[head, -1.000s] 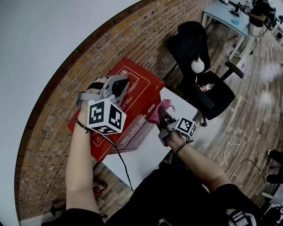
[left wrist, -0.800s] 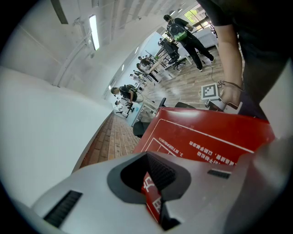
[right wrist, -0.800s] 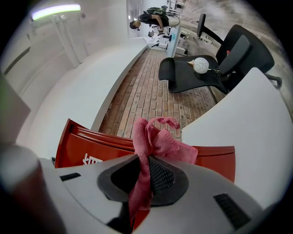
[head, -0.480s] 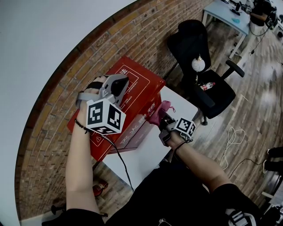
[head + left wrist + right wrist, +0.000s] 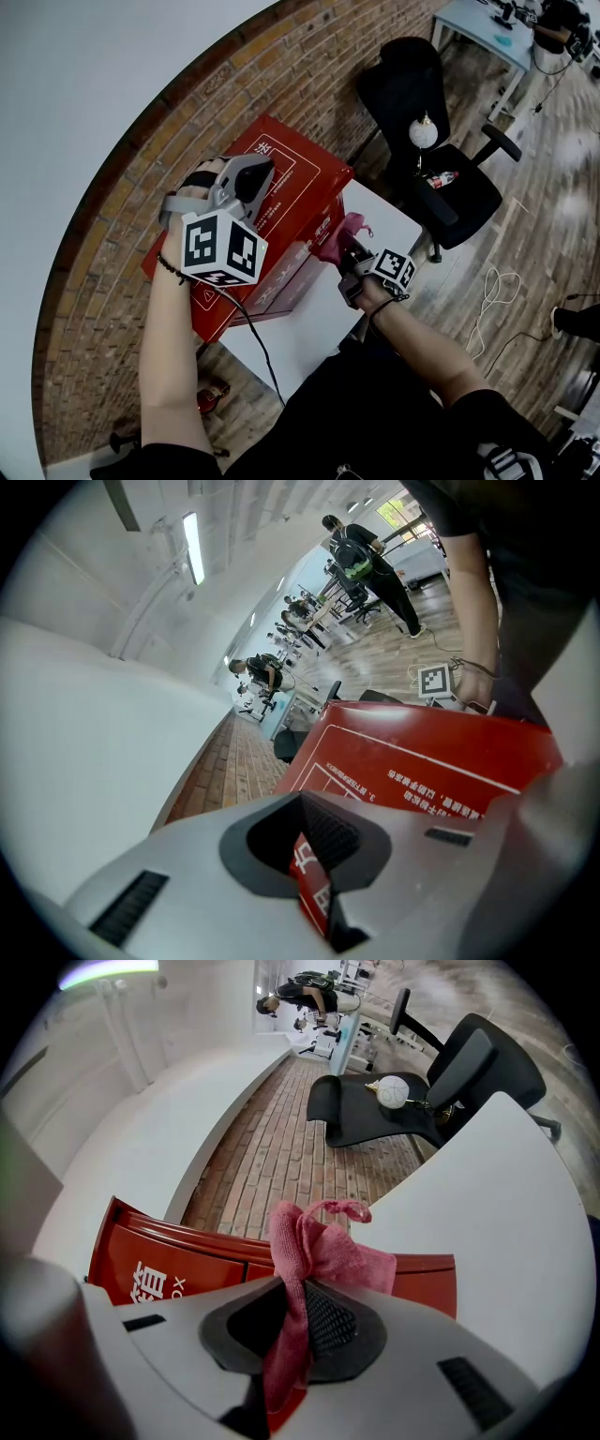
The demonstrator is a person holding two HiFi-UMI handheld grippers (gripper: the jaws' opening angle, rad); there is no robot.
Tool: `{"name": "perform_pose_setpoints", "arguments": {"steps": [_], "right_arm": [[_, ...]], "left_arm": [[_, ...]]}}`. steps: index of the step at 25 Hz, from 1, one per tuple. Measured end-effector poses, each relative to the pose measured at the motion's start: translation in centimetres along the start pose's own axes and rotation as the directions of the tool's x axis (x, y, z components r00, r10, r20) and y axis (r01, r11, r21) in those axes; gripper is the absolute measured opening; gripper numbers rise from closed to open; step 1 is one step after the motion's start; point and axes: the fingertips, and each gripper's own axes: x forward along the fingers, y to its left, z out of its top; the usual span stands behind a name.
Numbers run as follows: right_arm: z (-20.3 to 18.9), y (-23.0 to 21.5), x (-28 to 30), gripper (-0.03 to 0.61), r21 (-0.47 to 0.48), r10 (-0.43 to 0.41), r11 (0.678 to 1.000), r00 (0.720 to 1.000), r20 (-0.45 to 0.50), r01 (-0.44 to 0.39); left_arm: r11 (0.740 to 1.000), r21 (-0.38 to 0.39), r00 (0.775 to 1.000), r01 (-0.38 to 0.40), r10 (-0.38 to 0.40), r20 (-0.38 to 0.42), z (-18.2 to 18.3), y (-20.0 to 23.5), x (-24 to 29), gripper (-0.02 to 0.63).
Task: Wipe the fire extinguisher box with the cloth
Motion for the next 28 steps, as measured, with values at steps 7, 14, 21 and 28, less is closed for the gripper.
{"name": "perform_pose_setpoints", "arguments": {"steps": [7,14,21,28], "right_arm": [[-0.5,-1.2,0.1,0.064,-0.001,-0.021,1.000,1.000,-0.009,0.021],[-1.1,-2.3,0.2,0.064,-0.001,-0.040,0.999,0.999,-0.020,0.040],[-1.5,-3.7,0.4,0.064,-0.004,-0.061,0.998,0.998,-0.032,0.061],[-1.9,-5.4,0.7,0.064,-0.027,-0.084,0.996,0.995,-0.051,0.083]], "left_arm": [[1.000,0.001,1.000,-0.001,0.001,0.000,0.1,0.0,0.0,0.028],[1.000,0.000,1.000,0.001,-0.001,-0.001,0.1,0.1,0.0,0.028],[1.000,0.001,1.000,0.000,0.000,-0.001,0.1,0.1,0.0,0.028],[1.000,0.001,1.000,0.000,0.000,-0.001,0.1,0.1,0.1,0.028]]}}
